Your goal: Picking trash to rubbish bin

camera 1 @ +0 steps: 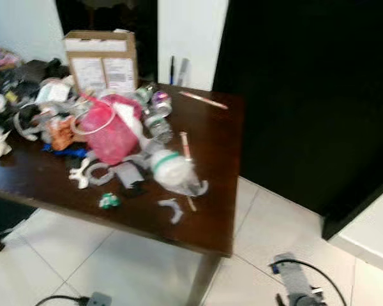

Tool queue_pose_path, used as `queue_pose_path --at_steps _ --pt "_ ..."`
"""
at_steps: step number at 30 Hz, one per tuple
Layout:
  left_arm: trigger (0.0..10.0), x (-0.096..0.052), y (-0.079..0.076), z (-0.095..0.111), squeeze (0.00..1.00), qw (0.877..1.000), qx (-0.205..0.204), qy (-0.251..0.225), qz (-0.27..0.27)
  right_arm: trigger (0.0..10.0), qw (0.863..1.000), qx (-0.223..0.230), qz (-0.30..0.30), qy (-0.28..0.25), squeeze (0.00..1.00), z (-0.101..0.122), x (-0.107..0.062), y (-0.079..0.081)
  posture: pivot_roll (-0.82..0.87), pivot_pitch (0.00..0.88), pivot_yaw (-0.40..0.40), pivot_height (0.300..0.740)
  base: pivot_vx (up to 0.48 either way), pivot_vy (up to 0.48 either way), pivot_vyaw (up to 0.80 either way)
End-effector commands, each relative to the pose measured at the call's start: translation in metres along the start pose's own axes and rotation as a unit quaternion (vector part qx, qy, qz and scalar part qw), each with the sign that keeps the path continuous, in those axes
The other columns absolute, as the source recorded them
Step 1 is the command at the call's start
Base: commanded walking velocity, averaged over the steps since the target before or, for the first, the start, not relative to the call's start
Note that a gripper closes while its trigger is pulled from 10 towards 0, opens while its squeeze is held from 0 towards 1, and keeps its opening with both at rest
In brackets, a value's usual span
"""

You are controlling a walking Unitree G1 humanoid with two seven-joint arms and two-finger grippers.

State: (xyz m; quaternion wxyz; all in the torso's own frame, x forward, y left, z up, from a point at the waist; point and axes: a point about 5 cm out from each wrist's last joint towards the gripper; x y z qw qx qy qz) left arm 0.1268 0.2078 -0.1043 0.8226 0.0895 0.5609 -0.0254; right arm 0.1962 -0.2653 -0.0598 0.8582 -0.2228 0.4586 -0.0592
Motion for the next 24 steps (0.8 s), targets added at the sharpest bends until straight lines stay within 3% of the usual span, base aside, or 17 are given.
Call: queue_pose_path --at_steps 1,3,6,9,11,12,15,16,18,20,21,24 --pt "10.0 0.002 -0.017 0.011 0.0 0.999 0.004 -0.022 -0.032 10.0 1.0 0.008 -0.013 -0.006 0.0 0.004 0.001 -0.003 0.06 0.077 -0.084 0.74 0.0 0.0 0.0" --pt "10.0 0.002 -0.015 0.017 0.0 0.999 0.007 -0.034 -0.028 10.0 0.999 0.018 -0.035 -0.014 0.0 0.01 0.001 -0.012 0.06 0.077 -0.084 0.74 0.0 0.0 0.0" --pt "10.0 -0.001 -0.004 0.058 0.0 0.992 0.015 -0.124 -0.036 10.0 0.99 0.086 -0.094 -0.062 0.0 0.04 0.002 -0.047 0.06 0.077 -0.084 0.74 0.0 0.0 0.0" --pt "10.0 -0.009 0.001 0.097 0.0 0.973 0.063 -0.213 -0.062 10.0 0.976 0.157 -0.091 -0.122 0.0 0.067 0.0 -0.069 0.07 0.083 -0.087 0.74 0.0 0.0 0.0" --pt "10.0 -0.016 0.003 0.114 0.0 0.959 0.089 -0.258 -0.082 10.0 0.965 0.193 -0.076 -0.161 0.0 0.084 -0.003 -0.079 0.08 0.087 -0.087 0.74 0.0 0.0 0.0" --pt "10.0 -0.016 0.003 0.114 0.0 0.959 0.089 -0.258 -0.082 10.0 0.965 0.193 -0.076 -0.161 0.0 0.084 -0.003 -0.079 0.08 0.087 -0.087 0.74 0.0 0.0 0.0" --pt "10.0 -0.033 -0.008 0.14 0.0 0.916 0.142 -0.333 -0.174 10.0 0.952 0.189 -0.082 -0.225 0.0 0.115 -0.012 -0.105 0.09 0.095 -0.09 0.74 0.0 0.0 0.0" --pt "10.0 -0.033 -0.008 0.14 0.0 0.916 0.142 -0.333 -0.174 10.0 0.952 0.189 -0.082 -0.225 0.0 0.115 -0.012 -0.105 0.09 0.095 -0.09 0.74 0.0 0.0 0.0" --pt "10.0 -0.039 -0.027 0.136 0.0 0.887 0.203 -0.325 -0.256 10.0 0.951 0.171 -0.093 -0.24 0.0 0.125 -0.016 -0.114 0.09 0.095 -0.09 0.74 0.0 0.0 0.0" --pt "10.0 -0.04 -0.046 0.118 0.0 0.86 0.255 -0.282 -0.34 10.0 0.95 0.161 -0.098 -0.248 0.0 0.131 -0.018 -0.119 0.09 0.101 -0.093 0.74 0.0 0.0 0.0" --pt "10.0 -0.04 -0.046 0.118 0.0 0.86 0.255 -0.282 -0.34 10.0 0.95 0.161 -0.098 -0.248 0.0 0.131 -0.018 -0.119 0.09 0.101 -0.093 0.74 0.0 0.0 0.0" --pt "10.0 -0.038 -0.061 0.091 0.0 0.836 0.3 -0.204 -0.411 10.0 0.952 0.148 -0.095 -0.251 0.0 0.133 -0.018 -0.118 0.09 0.101 -0.088 0.74 0.0 0.0 0.0"
Point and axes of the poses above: a point about 5 cm out from each wrist's last joint towards the gripper, its own x axis pointing out of the wrist towards the gripper, its own z axis along the axis of the wrist's last joint, y = z × x, and after that the axes turned 4 degrees about -x, right-handed
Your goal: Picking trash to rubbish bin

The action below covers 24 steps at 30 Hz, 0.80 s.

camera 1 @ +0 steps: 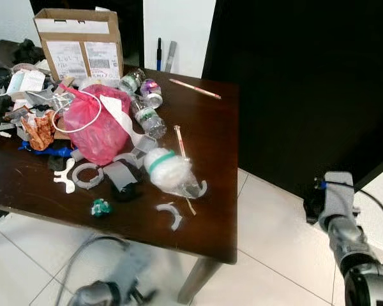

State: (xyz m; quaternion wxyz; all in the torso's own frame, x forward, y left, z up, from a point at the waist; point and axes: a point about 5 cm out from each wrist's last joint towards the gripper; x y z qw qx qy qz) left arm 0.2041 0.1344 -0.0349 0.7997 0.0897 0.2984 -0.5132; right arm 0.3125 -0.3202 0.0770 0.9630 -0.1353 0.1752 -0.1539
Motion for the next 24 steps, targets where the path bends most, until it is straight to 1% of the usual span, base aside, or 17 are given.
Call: queue_pose_path --at_steps 1,3,4,5,7,9,10,11,12,13,14,17,18,19,22,23,24 --pt "10.0 0.005 -0.019 -0.016 0.0 0.997 -0.009 0.047 -0.062 10.0 1.0 -0.018 0.008 0.015 0.0 -0.01 -0.003 0.001 0.09 0.102 -0.088 0.74 0.0 0.0 0.0" --pt "10.0 0.005 -0.025 -0.026 0.0 0.994 -0.017 0.074 -0.083 10.0 0.999 -0.026 0.015 0.017 0.0 -0.012 -0.004 0.004 0.08 0.1 -0.085 0.74 0.0 0.0 0.0" --pt "10.0 0.005 -0.025 -0.026 0.0 0.994 -0.017 0.074 -0.083 10.0 0.999 -0.026 0.015 0.017 0.0 -0.012 -0.004 0.004 0.08 0.1 -0.085 0.74 0.0 0.0 0.0" --pt "10.0 0.004 -0.028 -0.031 0.0 0.992 -0.017 0.091 -0.091 10.0 0.999 -0.027 0.019 0.018 0.0 -0.014 -0.004 0.005 0.08 0.103 -0.082 0.74 0.0 0.0 0.0" --pt "10.0 0.004 -0.029 -0.032 0.0 0.991 -0.014 0.093 -0.091 10.0 0.999 -0.027 0.019 0.019 0.0 -0.015 -0.005 0.006 0.08 0.103 -0.082 0.74 0.0 0.0 0.0" --pt "10.0 0.002 -0.028 -0.025 0.0 0.993 -0.009 0.078 -0.093 10.0 0.999 -0.026 0.014 0.02 0.0 -0.016 -0.005 0.004 0.08 0.105 -0.081 0.74 0.0 0.0 0.0" --pt "10.0 0.0 -0.026 -0.017 0.0 0.993 0.002 0.067 -0.094 10.0 1.0 -0.022 0.003 0.021 0.0 -0.015 -0.004 0.001 0.08 0.105 -0.081 0.74 0.0 0.0 0.0" --pt "10.0 0.0 -0.026 -0.017 0.0 0.993 0.002 0.067 -0.094 10.0 1.0 -0.022 0.003 0.021 0.0 -0.015 -0.004 0.001 0.08 0.105 -0.081 0.74 0.0 0.0 0.0" --pt "10.0 -0.002 -0.022 -0.01 0.0 0.994 0.015 0.057 -0.09 10.0 1.0 -0.016 -0.008 0.02 0.0 -0.014 -0.004 -0.002 0.09 0.103 -0.08 0.74 0.0 0.0 0.0" --pt "10.0 -0.002 -0.022 -0.01 0.0 0.994 0.015 0.057 -0.09 10.0 1.0 -0.016 -0.008 0.02 0.0 -0.014 -0.004 -0.002 0.09 0.103 -0.08 0.74 0.0 0.0 0.0" --pt "10.0 -0.003 -0.02 -0.003 0.0 0.995 0.025 0.05 -0.088 10.0 1.0 -0.013 -0.018 0.02 0.0 -0.013 -0.004 -0.004 0.09 0.103 -0.08 0.74 0.0 0.0 0.0" --pt "10.0 -0.007 -0.005 0.046 0.0 0.995 0.084 -0.025 -0.057 10.0 0.999 -0.001 -0.043 0.01 0.0 -0.005 -0.002 -0.012 0.09 0.098 -0.081 0.74 0.0 0.0 0.0" --pt "10.0 -0.008 -0.003 0.057 0.0 0.993 0.097 -0.041 -0.049 10.0 0.999 -0.002 -0.046 0.008 0.0 -0.003 -0.001 -0.013 0.09 0.098 -0.081 0.74 0.0 0.0 0.0" --pt "10.0 -0.009 -0.002 0.062 0.0 0.992 0.103 -0.048 -0.046 10.0 0.999 -0.003 -0.047 0.008 0.0 -0.003 -0.001 -0.013 0.09 0.098 -0.081 0.74 0.0 0.0 0.0" --pt "10.0 -0.009 -0.002 0.063 0.0 0.992 0.105 -0.05 -0.044 10.0 0.999 -0.004 -0.047 0.008 0.0 -0.003 -0.001 -0.013 0.09 0.098 -0.081 0.74 0.0 0.0 0.0" --pt "10.0 -0.015 0.003 0.091 0.0 0.987 0.133 -0.088 -0.021 10.0 0.999 -0.003 -0.051 0.002 0.0 0.002 0.0 -0.014 0.1 0.099 -0.076 0.74 0.0 0.0 0.0" --pt "10.0 -0.02 0.005 0.108 0.0 0.982 0.148 -0.113 -0.008 10.0 0.999 -0.003 -0.051 -0.002 0.0 0.004 0.001 -0.014 0.1 0.099 -0.076 0.74 0.0 0.0 0.0"
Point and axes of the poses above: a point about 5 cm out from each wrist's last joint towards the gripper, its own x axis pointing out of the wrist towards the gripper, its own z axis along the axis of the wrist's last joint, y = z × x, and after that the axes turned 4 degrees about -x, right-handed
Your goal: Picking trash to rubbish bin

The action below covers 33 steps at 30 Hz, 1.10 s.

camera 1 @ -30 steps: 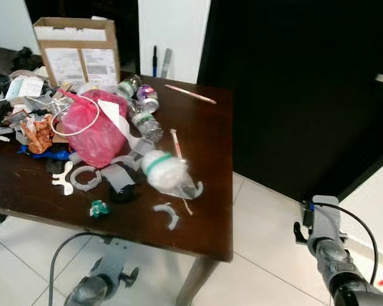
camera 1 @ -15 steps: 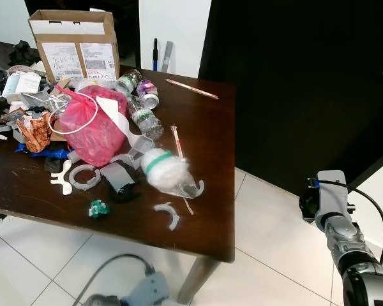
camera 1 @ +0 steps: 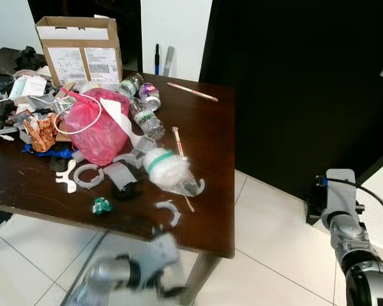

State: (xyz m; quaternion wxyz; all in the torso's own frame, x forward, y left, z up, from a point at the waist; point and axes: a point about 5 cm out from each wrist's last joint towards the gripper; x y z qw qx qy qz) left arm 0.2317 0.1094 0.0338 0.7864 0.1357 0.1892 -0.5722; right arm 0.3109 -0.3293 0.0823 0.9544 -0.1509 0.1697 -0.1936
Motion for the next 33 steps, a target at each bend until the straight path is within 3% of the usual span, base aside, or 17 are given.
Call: queue_pose_path --at_steps 1,6,9,12,14,17,21,27,30,31,33 --pt "10.0 -0.009 0.016 0.047 0.0 0.995 0.054 -0.067 0.053 10.0 1.0 -0.022 0.001 -0.009 0.0 0.006 0.002 -0.003 0.1 0.099 -0.073 0.74 0.0 0.0 0.0" --pt "10.0 -0.015 0.019 0.063 0.0 0.991 0.058 -0.081 0.086 10.0 0.998 -0.063 0.014 -0.019 0.0 0.01 0.002 -0.002 0.1 0.099 -0.073 0.74 0.0 0.0 0.0" --pt "10.0 -0.021 0.019 0.073 0.0 0.986 0.032 -0.091 0.137 10.0 0.994 -0.055 0.07 -0.06 0.0 0.032 0.006 -0.009 0.11 0.11 -0.064 0.74 0.0 0.0 0.0" --pt "10.0 -0.025 0.01 0.078 0.0 0.978 0.003 -0.086 0.189 10.0 0.979 -0.059 0.161 -0.112 0.0 0.06 0.006 -0.016 0.11 0.118 -0.064 0.74 0.0 0.0 0.0" --pt "10.0 -0.027 0.008 0.074 0.0 0.972 0.006 -0.054 0.228 10.0 0.966 -0.059 0.212 -0.133 0.0 0.072 0.005 -0.015 0.11 0.122 -0.07 0.74 0.0 0.0 0.0" --pt "10.0 -0.028 0.007 0.068 0.0 0.964 0.001 -0.026 0.266 10.0 0.956 -0.056 0.246 -0.149 0.0 0.081 0.004 -0.011 0.12 0.125 -0.074 0.74 0.0 0.0 0.0" --pt "10.0 -0.028 0.008 0.064 0.0 0.957 -0.01 -0.011 0.29 10.0 0.953 -0.058 0.253 -0.156 0.0 0.085 0.004 -0.007 0.12 0.126 -0.076 0.74 0.0 0.0 0.0" --pt "10.0 -0.036 0.013 0.061 0.0 0.931 -0.083 0.021 0.353 10.0 0.944 -0.07 0.285 -0.15 0.0 0.083 0.003 0.005 0.13 0.126 -0.079 0.74 0.0 0.0 0.0" --pt "10.0 -0.031 -0.007 0.063 0.0 0.966 -0.085 0.025 0.243 10.0 0.942 -0.075 0.291 -0.151 0.0 0.083 0.003 0.007 0.13 0.126 -0.079 0.74 0.0 0.0 0.0" --pt "10.0 -0.031 -0.02 0.061 0.0 0.98 -0.071 0.04 0.182 10.0 0.942 -0.077 0.291 -0.151 0.0 0.083 0.003 0.008 0.13 0.127 -0.077 0.74 0.0 0.0 0.0" --pt "10.0 -0.037 -0.038 0.057 0.0 0.992 -0.054 0.061 0.096 10.0 0.941 -0.08 0.292 -0.15 0.0 0.083 0.003 0.009 0.13 0.127 -0.077 0.74 0.0 0.0 0.0"
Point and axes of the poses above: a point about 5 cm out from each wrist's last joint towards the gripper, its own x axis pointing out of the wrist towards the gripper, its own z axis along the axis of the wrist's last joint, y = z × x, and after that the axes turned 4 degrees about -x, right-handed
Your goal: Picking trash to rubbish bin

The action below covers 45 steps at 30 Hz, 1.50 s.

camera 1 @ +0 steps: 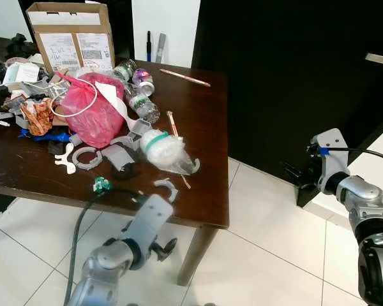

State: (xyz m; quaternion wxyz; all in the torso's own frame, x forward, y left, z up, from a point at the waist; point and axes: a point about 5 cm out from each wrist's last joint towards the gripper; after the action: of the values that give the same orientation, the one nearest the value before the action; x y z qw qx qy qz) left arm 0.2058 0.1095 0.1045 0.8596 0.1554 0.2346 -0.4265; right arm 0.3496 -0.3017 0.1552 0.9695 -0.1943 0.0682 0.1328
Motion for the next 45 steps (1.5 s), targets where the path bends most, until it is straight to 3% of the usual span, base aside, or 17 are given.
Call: queue_pose_path --at_steps 1,7,12,16,18,21,24,26,30,31,35,38,39,41,44,45 --pt "10.0 -0.007 -0.018 -0.007 0.0 0.996 0.005 0.017 -0.088 10.0 1.0 -0.003 0.002 0.008 0.0 -0.003 -0.001 0.0 0.13 0.127 -0.077 0.74 0.0 0.0 0.0" --pt "10.0 -0.026 -0.004 -0.006 0.0 0.996 -0.043 0.018 -0.072 10.0 1.0 -0.007 0.008 0.011 0.0 -0.003 -0.001 0.001 0.12 0.128 -0.081 0.74 0.0 0.0 0.0" --pt "10.0 -0.035 -0.008 0.006 0.0 0.994 -0.044 -0.01 -0.098 10.0 1.0 -0.009 0.012 0.01 0.0 -0.003 -0.001 0.001 0.12 0.128 -0.081 0.74 0.0 0.0 0.0" --pt "10.0 -0.056 -0.007 0.031 0.0 0.987 -0.034 -0.08 -0.132 10.0 1.0 -0.012 0.016 0.011 0.0 -0.002 -0.001 0.001 0.12 0.127 -0.084 0.74 0.0 0.0 0.0" --pt "10.0 -0.068 -0.002 0.045 0.0 0.98 -0.033 -0.141 -0.135 10.0 1.0 -0.012 0.017 0.011 0.0 -0.002 0.0 0.002 0.12 0.128 -0.083 0.74 0.0 0.0 0.0" --pt "10.0 -0.078 0.006 0.051 0.0 0.978 -0.036 -0.169 -0.12 10.0 1.0 -0.012 0.019 0.011 0.0 -0.002 0.0 0.003 0.12 0.128 -0.083 0.74 0.0 0.0 0.0" --pt "10.0 -0.085 0.018 0.05 0.0 0.981 -0.044 -0.168 -0.082 10.0 1.0 -0.011 0.024 0.01 0.0 -0.002 0.002 0.005 0.12 0.128 -0.083 0.74 0.0 0.0 0.0" --pt "10.0 -0.093 0.037 0.038 0.0 0.99 -0.067 -0.123 -0.012 10.0 0.999 -0.008 0.032 0.007 0.0 -0.001 0.003 0.007 0.12 0.126 -0.083 0.74 0.0 0.0 0.0" --pt "10.0 -0.101 0.053 0.024 0.0 0.992 -0.084 -0.076 0.051 10.0 0.999 -0.002 0.04 -0.003 0.0 0.002 0.004 0.008 0.13 0.125 -0.083 0.74 0.0 0.0 0.0" --pt "10.0 -0.113 0.065 0.009 0.0 0.99 -0.095 -0.04 0.101 10.0 0.996 0.039 0.069 -0.048 0.0 0.014 0.007 0.009 0.13 0.123 -0.085 0.74 0.0 0.0 0.0" --pt "10.0 -0.127 0.073 -0.005 0.0 0.986 -0.093 -0.004 0.138 10.0 0.973 0.091 0.176 -0.118 0.0 0.032 0.007 0.016 0.15 0.119 -0.094 0.74 0.0 0.0 0.0" --pt "10.0 -0.126 0.076 -0.009 0.0 0.985 -0.086 -0.002 0.148 10.0 0.948 0.081 0.286 -0.114 0.0 0.03 0.004 0.034 0.15 0.119 -0.094 0.74 0.0 0.0 0.0" --pt "10.0 -0.126 0.076 -0.009 0.0 0.985 -0.086 -0.002 0.148 10.0 0.948 0.081 0.286 -0.114 0.0 0.03 0.004 0.034 0.15 0.119 -0.094 0.74 0.0 0.0 0.0" --pt "10.0 -0.122 0.078 -0.011 0.0 0.985 -0.086 -0.002 0.153 10.0 0.935 0.068 0.335 -0.097 0.0 0.025 0.005 0.048 0.15 0.119 -0.103 0.74 0.0 0.0 0.0" --pt "10.0 -0.11 0.08 0.0 0.0 0.987 -0.062 -0.044 0.144 10.0 0.917 0.05 0.384 -0.096 0.0 0.025 0.016 0.081 0.15 0.13 -0.114 0.74 0.0 0.0 0.0" --pt "10.0 -0.11 0.08 0.0 0.0 0.987 -0.062 -0.044 0.144 10.0 0.917 0.05 0.384 -0.096 0.0 0.025 0.016 0.081 0.15 0.13 -0.114 0.74 0.0 0.0 0.0"
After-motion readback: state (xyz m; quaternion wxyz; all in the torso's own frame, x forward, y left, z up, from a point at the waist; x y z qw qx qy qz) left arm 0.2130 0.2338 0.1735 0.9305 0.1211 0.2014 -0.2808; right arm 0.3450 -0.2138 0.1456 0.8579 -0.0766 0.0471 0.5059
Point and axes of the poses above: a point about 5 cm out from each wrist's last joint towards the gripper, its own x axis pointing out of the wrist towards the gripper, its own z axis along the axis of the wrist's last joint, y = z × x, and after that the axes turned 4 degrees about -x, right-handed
